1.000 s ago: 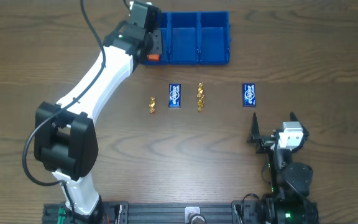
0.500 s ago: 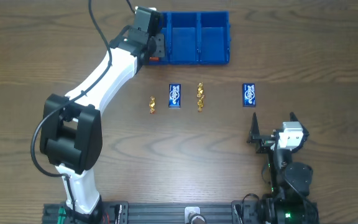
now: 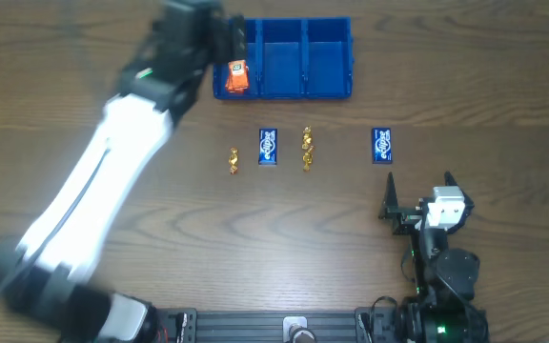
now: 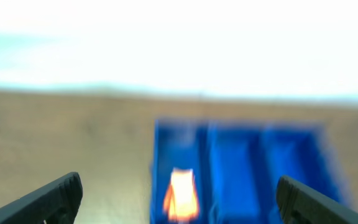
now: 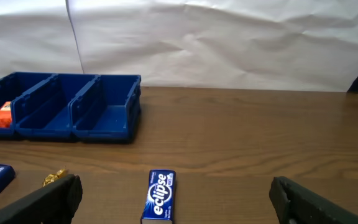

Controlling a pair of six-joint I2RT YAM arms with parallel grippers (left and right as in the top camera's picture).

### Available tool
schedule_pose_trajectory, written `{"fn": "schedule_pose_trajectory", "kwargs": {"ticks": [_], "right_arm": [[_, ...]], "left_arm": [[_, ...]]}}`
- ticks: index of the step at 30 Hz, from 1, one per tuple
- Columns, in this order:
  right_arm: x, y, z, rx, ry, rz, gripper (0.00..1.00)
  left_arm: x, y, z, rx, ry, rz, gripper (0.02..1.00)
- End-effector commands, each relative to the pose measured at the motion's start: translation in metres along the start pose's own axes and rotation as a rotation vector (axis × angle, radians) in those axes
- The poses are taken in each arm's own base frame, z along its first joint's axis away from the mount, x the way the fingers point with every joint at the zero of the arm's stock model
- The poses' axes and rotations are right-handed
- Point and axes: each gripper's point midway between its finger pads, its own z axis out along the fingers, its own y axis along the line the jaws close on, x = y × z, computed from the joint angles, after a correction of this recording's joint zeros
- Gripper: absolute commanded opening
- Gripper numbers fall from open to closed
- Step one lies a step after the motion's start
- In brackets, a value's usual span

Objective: Sort Candies Into Trays

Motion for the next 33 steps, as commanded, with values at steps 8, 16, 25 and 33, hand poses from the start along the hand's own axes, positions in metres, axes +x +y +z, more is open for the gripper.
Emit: {"fn": "schedule_pose_trajectory", "kwargs": {"ticks": [8, 16, 25, 33], "right_arm": [[0.002, 0.003, 0.000, -0.016, 0.003, -0.015, 0.998], [0.002, 0.003, 0.000, -0.016, 0.003, -0.015, 0.998], [0.002, 0.003, 0.000, -0.016, 0.003, -0.015, 1.000], [0.002, 0.003, 0.000, -0.016, 0.003, -0.015, 0.998]], "left_arm": [[0.010, 0.103, -0.165, 0.021, -0.516, -0.030, 1.000], [0.100, 0.131, -0.199, -0.014, -0.602, 0.030, 1.000], [0.152, 0.113, -0.194, 0.112, -0.676, 0.081, 1.000], [0.207, 0.108, -0.152, 0.164, -0.502, 0.084, 0.998]]}}
